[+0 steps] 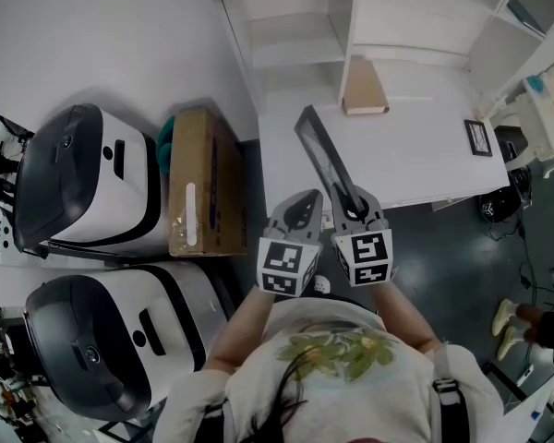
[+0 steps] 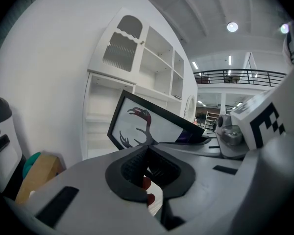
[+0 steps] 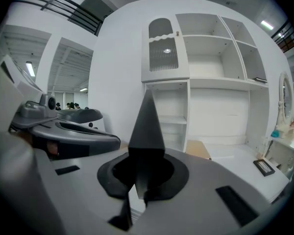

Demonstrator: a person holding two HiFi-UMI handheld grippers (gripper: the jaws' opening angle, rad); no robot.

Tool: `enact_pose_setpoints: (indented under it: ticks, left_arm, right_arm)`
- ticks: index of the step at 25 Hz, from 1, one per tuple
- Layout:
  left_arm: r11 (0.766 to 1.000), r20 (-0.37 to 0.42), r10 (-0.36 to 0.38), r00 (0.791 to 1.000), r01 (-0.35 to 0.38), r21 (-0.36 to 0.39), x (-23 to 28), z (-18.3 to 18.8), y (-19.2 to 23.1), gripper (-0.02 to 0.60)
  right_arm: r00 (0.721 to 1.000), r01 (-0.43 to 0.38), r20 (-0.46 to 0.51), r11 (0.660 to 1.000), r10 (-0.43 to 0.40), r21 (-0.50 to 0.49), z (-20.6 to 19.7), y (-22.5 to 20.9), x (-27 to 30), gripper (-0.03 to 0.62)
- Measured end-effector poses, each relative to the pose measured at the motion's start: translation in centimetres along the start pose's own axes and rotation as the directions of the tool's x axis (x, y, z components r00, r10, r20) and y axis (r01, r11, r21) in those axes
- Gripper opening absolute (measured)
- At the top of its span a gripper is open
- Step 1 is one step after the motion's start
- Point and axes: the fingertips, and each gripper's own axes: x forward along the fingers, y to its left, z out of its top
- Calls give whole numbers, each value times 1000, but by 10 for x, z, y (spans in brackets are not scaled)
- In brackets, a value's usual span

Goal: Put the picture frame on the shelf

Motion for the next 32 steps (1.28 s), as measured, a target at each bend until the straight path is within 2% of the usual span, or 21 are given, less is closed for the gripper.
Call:
enact_pose_setpoints:
  ticks: [11, 32]
  left_arm:
    - [1000, -21, -1, 1000, 0, -17, 39, 7, 38, 23]
    - [999, -63, -36, 997, 34, -34, 92, 12, 85, 23]
  right_arm:
    - [999, 4, -39, 1000, -4, -1, 0, -18, 51, 35]
    - [991, 26, -129, 1000, -25, 4, -18, -43, 126, 35]
